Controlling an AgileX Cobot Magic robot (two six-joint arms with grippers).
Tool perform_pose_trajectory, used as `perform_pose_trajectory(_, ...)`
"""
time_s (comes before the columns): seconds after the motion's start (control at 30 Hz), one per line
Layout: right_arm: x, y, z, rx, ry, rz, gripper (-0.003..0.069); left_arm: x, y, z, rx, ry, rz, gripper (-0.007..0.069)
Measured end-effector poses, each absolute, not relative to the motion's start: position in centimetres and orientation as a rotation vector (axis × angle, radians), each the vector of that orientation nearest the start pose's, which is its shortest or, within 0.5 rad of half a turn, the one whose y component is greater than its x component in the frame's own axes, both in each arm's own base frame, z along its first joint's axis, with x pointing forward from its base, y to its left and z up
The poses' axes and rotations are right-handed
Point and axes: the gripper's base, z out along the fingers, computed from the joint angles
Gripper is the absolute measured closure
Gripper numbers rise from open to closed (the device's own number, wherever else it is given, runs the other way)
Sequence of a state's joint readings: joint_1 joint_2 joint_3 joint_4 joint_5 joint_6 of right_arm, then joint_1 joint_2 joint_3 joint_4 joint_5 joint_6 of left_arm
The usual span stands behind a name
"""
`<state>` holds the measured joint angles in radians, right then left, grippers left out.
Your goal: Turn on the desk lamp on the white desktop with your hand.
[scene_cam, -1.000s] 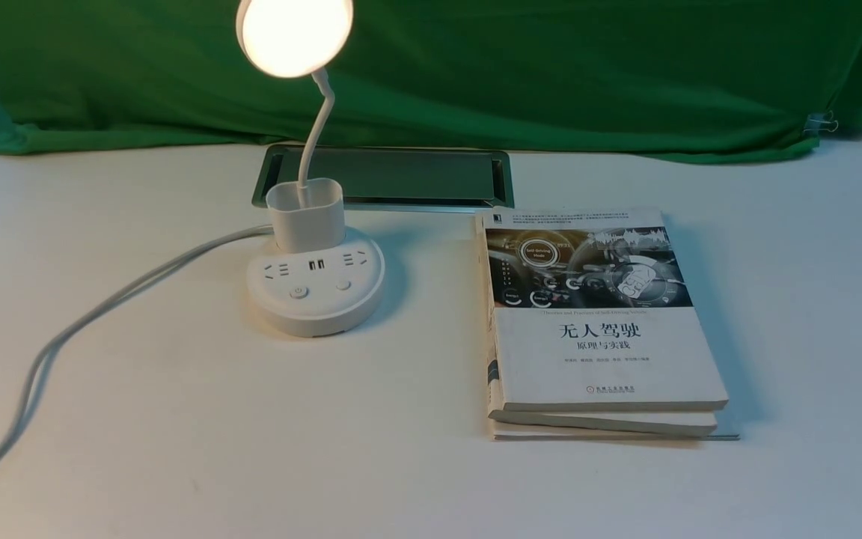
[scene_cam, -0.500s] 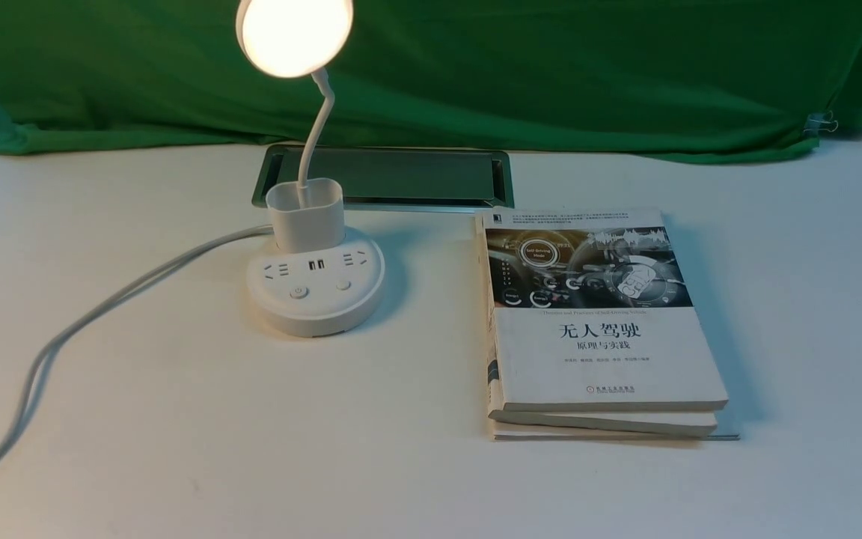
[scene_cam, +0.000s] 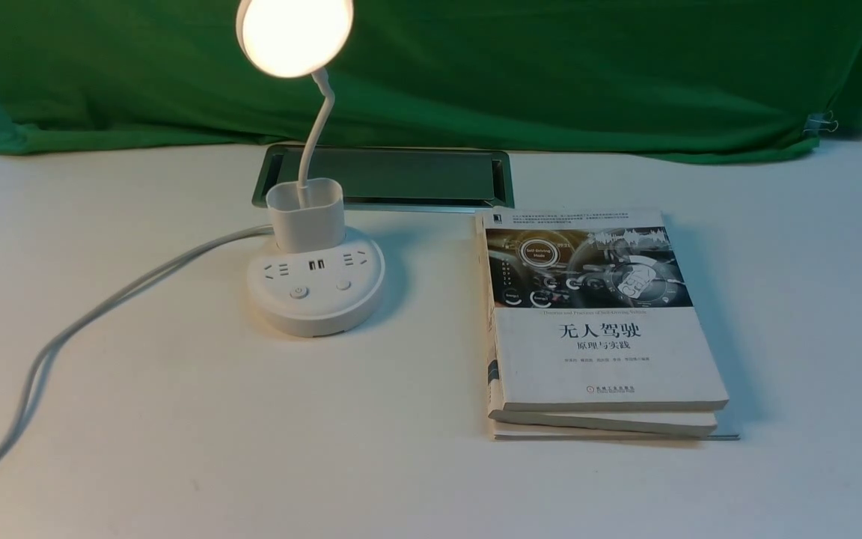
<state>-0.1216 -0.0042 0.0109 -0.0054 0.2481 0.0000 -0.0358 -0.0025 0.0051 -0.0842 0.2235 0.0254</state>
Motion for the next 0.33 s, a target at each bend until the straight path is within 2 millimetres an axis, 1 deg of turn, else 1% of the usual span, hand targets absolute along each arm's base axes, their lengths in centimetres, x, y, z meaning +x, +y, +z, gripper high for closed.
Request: perform_pose_trajectory(0.33,5.49,-0.67,18.72,0.106,1.736,-0.089,0.0418,5.55,-0.37,19.14,-0.004,1.710,-0.085,0.0603)
